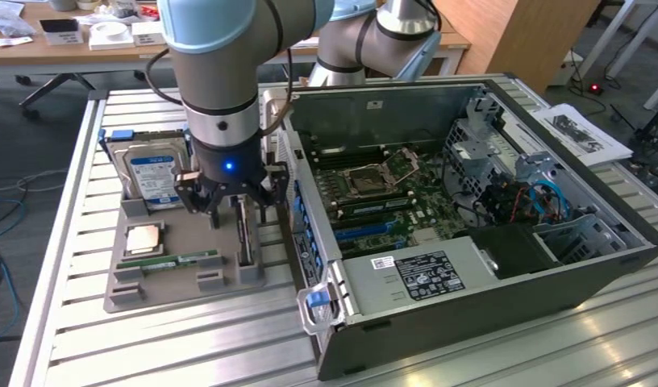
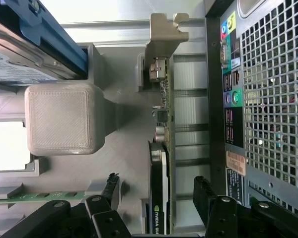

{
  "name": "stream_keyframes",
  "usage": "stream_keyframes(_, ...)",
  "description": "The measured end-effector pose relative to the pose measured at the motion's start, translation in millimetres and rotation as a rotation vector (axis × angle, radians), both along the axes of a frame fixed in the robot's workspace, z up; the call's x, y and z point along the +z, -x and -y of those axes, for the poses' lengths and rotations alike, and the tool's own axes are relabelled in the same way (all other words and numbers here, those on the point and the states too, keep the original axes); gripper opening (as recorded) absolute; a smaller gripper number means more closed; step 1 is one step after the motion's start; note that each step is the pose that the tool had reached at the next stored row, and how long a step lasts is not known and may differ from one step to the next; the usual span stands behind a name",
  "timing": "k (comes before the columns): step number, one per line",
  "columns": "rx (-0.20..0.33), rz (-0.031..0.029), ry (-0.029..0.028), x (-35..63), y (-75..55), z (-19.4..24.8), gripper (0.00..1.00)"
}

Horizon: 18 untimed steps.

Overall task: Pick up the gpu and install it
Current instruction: 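Pick up the gpu and move the gpu toward the slot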

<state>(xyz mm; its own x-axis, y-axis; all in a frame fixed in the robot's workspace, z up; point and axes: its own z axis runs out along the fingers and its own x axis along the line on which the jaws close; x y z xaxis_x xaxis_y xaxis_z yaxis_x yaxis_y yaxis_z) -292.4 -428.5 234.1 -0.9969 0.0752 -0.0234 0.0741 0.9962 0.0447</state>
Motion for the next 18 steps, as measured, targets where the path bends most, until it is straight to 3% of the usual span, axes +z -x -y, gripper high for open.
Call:
stream_keyframes(13, 0.0, -0.0001, 0.0001, -1.0, 0.0, 0.0, 0.69)
stream_keyframes(16, 0.0, -0.0001, 0.0001, -1.0, 0.0, 0.0, 0.51)
stream_keyframes(18, 0.0, -0.0001, 0.0001, -1.0, 0.0, 0.0, 0.51)
